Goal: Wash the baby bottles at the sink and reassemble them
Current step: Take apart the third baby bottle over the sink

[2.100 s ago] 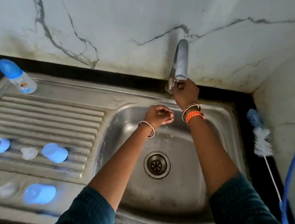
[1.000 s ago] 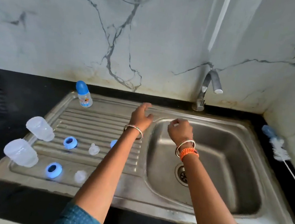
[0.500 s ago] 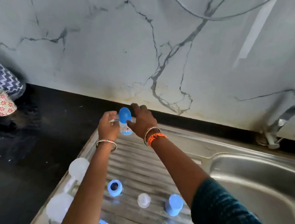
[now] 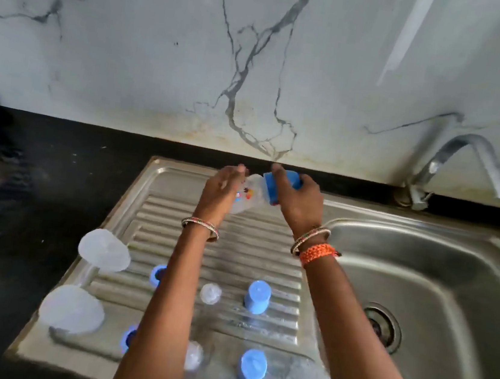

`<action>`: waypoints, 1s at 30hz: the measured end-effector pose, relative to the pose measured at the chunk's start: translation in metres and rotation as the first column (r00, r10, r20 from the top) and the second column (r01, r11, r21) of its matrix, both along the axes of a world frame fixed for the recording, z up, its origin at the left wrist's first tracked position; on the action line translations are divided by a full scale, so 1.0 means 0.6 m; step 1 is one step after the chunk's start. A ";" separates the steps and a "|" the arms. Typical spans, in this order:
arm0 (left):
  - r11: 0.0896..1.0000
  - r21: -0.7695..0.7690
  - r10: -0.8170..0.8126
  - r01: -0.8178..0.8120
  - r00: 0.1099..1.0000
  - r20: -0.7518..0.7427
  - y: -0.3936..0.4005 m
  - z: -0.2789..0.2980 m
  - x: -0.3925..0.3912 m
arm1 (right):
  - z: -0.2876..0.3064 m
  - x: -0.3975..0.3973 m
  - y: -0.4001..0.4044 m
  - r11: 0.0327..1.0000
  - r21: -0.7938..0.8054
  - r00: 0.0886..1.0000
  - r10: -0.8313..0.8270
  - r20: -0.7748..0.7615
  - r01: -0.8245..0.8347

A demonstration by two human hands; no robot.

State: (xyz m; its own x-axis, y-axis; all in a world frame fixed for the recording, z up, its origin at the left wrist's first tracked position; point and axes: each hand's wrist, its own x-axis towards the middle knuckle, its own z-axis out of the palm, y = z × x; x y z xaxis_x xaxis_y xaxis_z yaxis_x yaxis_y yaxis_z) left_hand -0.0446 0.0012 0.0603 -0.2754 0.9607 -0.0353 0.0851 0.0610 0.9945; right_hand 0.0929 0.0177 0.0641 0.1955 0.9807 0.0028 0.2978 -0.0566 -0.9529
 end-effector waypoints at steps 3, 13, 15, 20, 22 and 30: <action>0.998 0.054 0.006 -0.011 0.995 0.100 -0.042 0.002 0.119 | 0.003 0.105 -0.070 0.994 -0.073 0.982 -0.097 -0.160 0.087; 0.887 -0.422 0.014 0.187 0.903 0.430 -0.143 -0.023 0.390 | -0.004 0.383 -0.195 0.995 0.018 0.964 0.097 -0.246 -0.096; 0.854 -0.458 -0.023 0.247 0.897 0.441 -0.150 -0.026 0.421 | 0.001 0.423 -0.206 0.982 0.053 0.939 0.191 -0.287 -0.183; 0.755 -0.533 -0.077 0.382 0.859 0.507 -0.162 -0.038 0.462 | -0.001 0.499 -0.227 0.933 0.023 0.894 0.350 -0.282 -0.358; 0.710 -0.525 -0.082 0.470 0.795 0.601 -0.167 -0.046 0.460 | -0.005 0.523 -0.237 0.887 0.064 0.781 0.436 -0.448 -0.458; 0.772 -0.402 0.000 0.492 0.633 0.774 -0.149 -0.085 0.462 | -0.030 0.519 -0.216 0.951 0.143 0.797 0.309 -0.518 -0.275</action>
State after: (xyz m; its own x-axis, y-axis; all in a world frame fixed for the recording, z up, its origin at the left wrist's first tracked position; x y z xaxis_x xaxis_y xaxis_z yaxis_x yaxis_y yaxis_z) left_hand 0.2323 -0.0883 0.0094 0.3194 0.7197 -0.6165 -0.5111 0.6786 0.5274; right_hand 0.4043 -0.1116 0.0460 -0.1126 0.9928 0.0412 -0.2586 0.0107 -0.9659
